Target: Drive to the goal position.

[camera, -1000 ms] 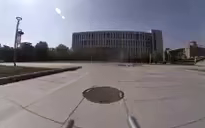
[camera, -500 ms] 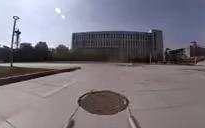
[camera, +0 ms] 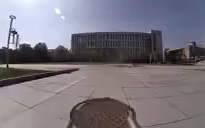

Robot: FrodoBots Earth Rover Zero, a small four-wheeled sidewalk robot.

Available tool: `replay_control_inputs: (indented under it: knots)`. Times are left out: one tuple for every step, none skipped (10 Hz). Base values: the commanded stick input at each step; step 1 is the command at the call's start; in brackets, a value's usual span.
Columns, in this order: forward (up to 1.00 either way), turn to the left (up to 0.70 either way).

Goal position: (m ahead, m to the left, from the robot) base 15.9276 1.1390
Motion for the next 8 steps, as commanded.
replay_control_inputs:
  knots:
    - [0.70,0.00]
    - [0.70,0.00]
    - [0.70,0.00]
    - [0.70,0.00]
    - [0.70,0.00]
    - [0.70,0.00]
    - [0.70,0.00]
    - [0.70,0.00]
